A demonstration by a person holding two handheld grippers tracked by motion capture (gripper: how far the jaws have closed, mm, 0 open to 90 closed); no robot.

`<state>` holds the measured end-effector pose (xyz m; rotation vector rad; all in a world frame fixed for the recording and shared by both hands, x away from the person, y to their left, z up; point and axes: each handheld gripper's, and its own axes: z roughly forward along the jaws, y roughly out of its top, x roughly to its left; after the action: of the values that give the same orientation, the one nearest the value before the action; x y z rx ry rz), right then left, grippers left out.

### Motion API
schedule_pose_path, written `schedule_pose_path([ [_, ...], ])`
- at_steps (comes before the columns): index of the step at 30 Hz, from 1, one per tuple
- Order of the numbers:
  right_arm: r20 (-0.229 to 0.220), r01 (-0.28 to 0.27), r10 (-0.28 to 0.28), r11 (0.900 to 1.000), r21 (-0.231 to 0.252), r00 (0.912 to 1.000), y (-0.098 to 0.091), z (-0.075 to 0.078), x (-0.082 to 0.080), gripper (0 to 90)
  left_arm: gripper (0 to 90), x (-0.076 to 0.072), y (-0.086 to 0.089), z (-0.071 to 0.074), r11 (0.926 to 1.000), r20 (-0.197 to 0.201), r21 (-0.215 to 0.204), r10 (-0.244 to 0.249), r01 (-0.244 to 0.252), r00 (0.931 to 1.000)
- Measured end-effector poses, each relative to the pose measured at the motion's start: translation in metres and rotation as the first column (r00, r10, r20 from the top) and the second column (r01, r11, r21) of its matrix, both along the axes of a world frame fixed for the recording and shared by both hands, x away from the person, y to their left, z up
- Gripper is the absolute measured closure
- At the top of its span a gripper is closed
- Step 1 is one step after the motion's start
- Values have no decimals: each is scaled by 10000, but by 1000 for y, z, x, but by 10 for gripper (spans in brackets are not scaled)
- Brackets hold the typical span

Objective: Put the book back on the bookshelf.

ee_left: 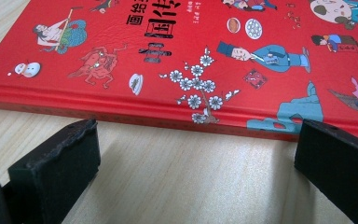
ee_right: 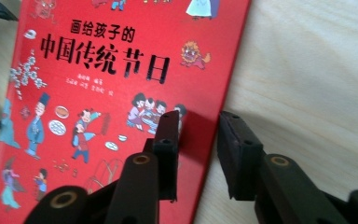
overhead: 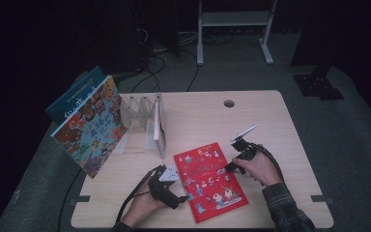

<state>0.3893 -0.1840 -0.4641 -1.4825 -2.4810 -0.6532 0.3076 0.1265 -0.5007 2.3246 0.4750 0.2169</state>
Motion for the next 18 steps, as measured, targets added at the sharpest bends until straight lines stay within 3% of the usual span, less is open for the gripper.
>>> schedule_pose_path([
  [3,-369,78,-64,9992,403,9993,-2,-4,5,656,0,1,0,0,9999,26,11,-107,107,9999],
  [11,-285,-41,49,9996,280,9996,-1,2,4,672,0,1,0,0,9999,27,18,-135,135,9999],
  [15,129,-198,188,9962,846,9997,-5,26,-1,684,0,1,0,0,9999,39,8,-144,144,9999],
  [18,208,-280,262,9951,952,9994,-5,34,-3,685,0,1,0,0,9999,61,27,-155,154,9999],
])
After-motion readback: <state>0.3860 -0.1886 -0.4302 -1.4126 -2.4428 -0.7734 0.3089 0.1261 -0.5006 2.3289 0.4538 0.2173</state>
